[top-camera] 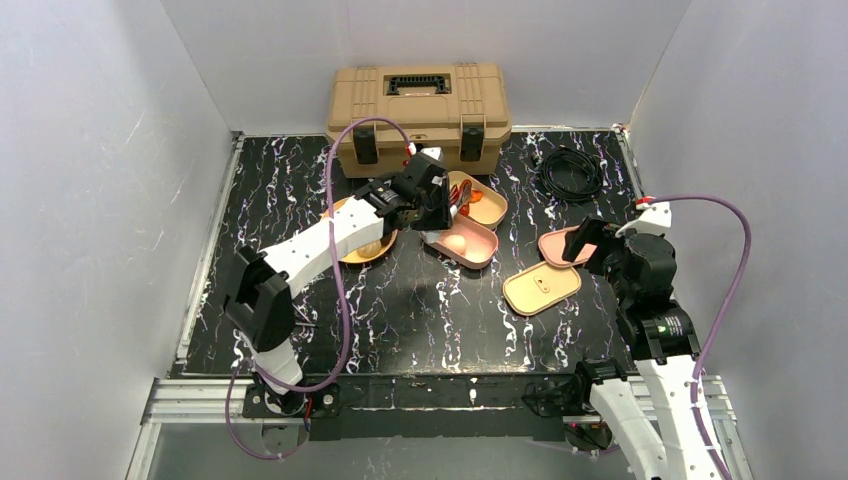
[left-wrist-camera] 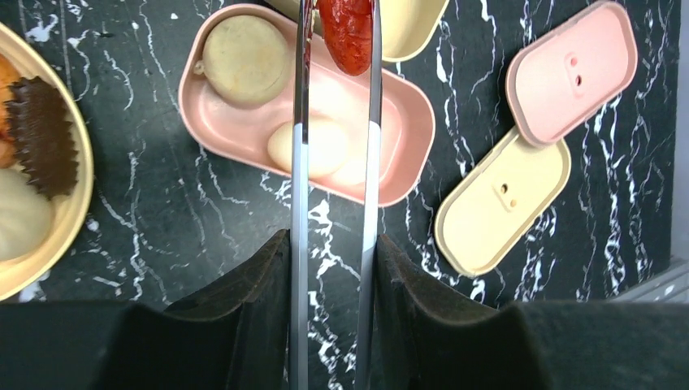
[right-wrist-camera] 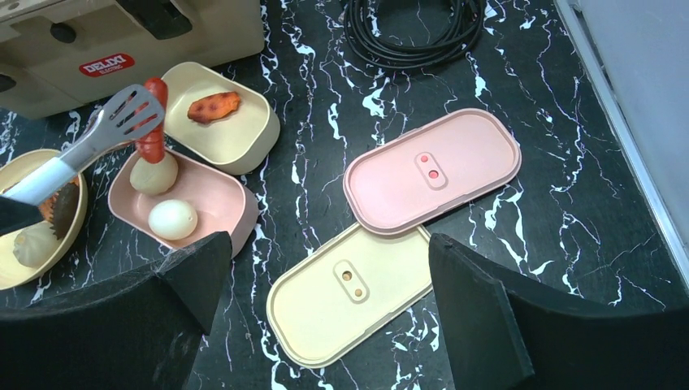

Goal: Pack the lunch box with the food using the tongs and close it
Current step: Place the fake food in the packing box.

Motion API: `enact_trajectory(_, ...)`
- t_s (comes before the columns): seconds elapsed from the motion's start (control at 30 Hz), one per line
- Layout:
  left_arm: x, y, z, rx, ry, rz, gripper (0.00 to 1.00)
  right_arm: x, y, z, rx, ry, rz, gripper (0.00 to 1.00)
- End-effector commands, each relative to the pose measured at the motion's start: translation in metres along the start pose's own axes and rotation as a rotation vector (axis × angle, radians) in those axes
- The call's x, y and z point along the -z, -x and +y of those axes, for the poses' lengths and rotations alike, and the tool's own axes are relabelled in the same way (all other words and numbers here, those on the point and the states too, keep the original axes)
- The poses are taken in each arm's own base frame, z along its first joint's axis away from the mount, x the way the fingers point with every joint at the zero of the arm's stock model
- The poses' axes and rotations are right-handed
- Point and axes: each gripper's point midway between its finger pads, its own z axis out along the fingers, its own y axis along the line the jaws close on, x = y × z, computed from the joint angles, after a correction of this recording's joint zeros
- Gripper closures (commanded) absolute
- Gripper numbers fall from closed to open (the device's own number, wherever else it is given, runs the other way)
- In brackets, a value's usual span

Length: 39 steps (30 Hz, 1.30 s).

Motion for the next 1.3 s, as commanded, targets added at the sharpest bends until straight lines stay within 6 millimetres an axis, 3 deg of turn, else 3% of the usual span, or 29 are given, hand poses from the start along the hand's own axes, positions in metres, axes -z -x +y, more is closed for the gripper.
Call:
enact_trajectory(0.0, -0.001, 0.040, -0.025, 0.125, -0.044, -0.139, 1.00, 0.007, 0.023, 0.004, -0.010, 0.012, -0.081, 0.00)
enact_trajectory(0.47, -0.053, 0.046, -0.036, 0.252, -0.012, -0.160, 1.00, 0.004, 0.018, 0.001, 0.004, 0.003, -0.078, 0.00)
enact_trajectory(0.77, -0.058, 0.035, -0.026, 0.270, 0.034, -0.166, 1.00, 0.003, 0.017, 0.000, 0.007, 0.004, -0.076, 0.00)
enact_trajectory(1.0, -0.056, 0.036, -0.023, 0.253, 0.047, -0.170, 0.81, 0.004, 0.017, 0.000, 0.006, 0.004, -0.078, 0.00)
enact_trajectory(1.27, -0.053, 0.037, -0.024, 0.245, 0.042, -0.170, 0.67, 0.005, 0.017, 0.000, 0.007, 0.004, -0.077, 0.00)
